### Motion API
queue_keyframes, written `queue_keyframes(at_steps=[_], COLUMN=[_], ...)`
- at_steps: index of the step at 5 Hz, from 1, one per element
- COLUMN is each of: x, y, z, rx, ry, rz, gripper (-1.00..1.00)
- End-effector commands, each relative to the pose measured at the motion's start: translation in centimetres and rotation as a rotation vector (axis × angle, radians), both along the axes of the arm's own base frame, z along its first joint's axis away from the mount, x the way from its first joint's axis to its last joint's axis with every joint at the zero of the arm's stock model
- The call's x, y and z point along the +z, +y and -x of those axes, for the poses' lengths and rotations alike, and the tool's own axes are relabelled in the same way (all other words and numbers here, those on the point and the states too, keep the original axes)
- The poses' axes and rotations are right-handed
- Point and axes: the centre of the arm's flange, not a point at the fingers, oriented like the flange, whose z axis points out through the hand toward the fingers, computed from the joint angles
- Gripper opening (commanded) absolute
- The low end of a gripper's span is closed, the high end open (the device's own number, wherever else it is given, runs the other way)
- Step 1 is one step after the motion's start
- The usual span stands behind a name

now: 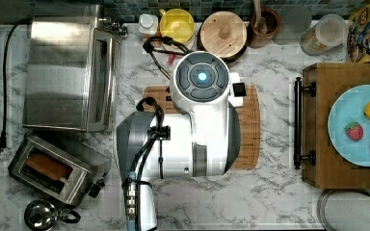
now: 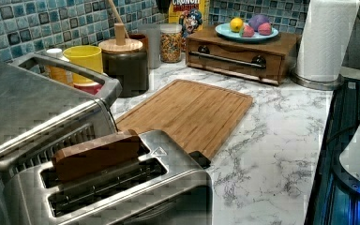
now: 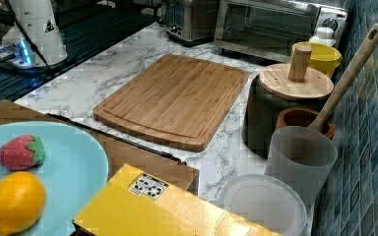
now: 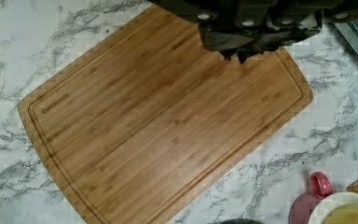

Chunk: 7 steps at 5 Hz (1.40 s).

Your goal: Turn on the toaster.

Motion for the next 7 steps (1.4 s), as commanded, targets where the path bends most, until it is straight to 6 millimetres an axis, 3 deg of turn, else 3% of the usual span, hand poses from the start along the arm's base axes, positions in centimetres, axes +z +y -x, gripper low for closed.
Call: queue_keyframes(at_steps=[1, 4, 5, 6, 7], x=[0.1, -2.4, -3.1, -2.3, -3.5], y=[0.0, 11.5, 14.0, 16.5, 17.7], z=[0.0, 3.9, 5.6, 8.6, 11.2], rx=[0.021, 0.16, 0.243, 0.253, 0.246], ry=[-0.007, -0.071, -0.066, -0.054, -0.059], rz=[-0.001, -0.01, -0.021, -0.016, -0.031], gripper=[-1.0, -1.0, -1.0, -1.0, -1.0])
